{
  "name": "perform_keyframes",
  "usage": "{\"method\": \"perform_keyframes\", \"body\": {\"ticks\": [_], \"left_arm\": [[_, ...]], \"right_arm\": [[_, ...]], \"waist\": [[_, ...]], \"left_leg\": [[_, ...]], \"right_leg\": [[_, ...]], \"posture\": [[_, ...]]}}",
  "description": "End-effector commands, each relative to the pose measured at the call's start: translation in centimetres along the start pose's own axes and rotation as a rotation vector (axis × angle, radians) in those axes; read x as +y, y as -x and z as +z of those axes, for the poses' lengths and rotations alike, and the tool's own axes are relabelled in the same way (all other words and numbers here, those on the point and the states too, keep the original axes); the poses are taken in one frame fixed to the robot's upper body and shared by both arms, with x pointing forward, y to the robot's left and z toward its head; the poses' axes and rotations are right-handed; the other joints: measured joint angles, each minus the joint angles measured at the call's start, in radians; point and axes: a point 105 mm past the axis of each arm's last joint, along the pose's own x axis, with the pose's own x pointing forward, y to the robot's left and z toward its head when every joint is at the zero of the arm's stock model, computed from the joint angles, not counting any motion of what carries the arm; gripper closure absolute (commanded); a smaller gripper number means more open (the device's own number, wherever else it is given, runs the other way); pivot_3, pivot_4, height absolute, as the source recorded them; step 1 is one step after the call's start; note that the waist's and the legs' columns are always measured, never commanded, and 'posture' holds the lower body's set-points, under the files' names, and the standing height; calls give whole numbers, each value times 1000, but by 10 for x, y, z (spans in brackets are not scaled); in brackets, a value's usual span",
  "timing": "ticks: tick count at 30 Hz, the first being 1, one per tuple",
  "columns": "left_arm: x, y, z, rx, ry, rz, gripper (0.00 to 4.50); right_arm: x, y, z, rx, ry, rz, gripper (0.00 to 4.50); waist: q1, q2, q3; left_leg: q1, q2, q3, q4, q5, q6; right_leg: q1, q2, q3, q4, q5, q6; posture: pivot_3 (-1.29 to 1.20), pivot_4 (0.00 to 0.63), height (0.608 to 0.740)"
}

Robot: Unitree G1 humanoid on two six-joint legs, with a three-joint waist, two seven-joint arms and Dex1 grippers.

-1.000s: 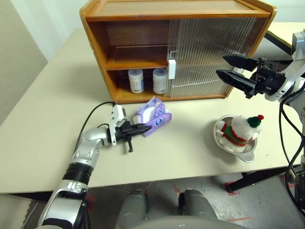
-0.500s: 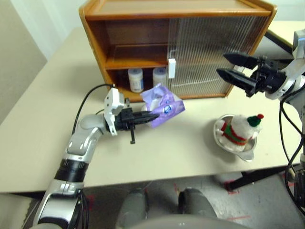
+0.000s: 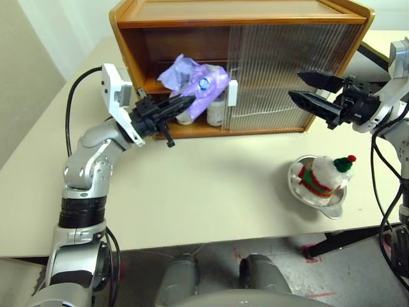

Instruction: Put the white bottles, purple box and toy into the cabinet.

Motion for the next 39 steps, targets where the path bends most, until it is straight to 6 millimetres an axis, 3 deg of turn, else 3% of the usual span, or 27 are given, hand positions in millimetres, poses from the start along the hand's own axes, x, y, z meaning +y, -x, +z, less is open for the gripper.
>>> {"method": "perform_keyframes", "body": {"ticks": [1,12,19,24,32,39], "left_arm": [[12,-4,3,8,-2,75,4475],[42,-30,7,-11,-15,335,4475],[56,-62,-9,10,49,532,4475],[65,-74,-23,62,11,649,4475],[65,-92,-36,83,9,663,4475],[62,-95,-25,11,31,606,2043]], "right_arm": [[1,-2,0,1,13,9,0],[2,-1,-2,-2,12,1,0],[2,-3,-3,-10,10,-4,0],[3,-1,-2,-11,13,-9,0],[4,0,-3,-13,12,-17,0],[5,1,-5,-12,8,-18,0]], "waist": [[5,0,0],[14,0,0],[14,-1,0],[11,-1,0],[11,-1,0],[9,-1,0]], "left_leg": [[0,0,0,0,0,0],[0,-1,0,0,0,0],[0,-2,0,0,0,0],[0,-3,0,0,0,0],[0,-3,0,0,0,-1],[0,-3,0,0,0,-1]], "right_leg": [[0,0,0,0,0,0],[1,0,1,-1,1,0],[1,0,2,-1,2,2],[2,1,3,-2,2,3],[2,1,3,-2,2,3],[1,2,3,-2,2,3]], "posture": [[43,0,740],[33,0,740],[26,0,740],[14,0,740],[2,0,740],[0,0,740]]}}
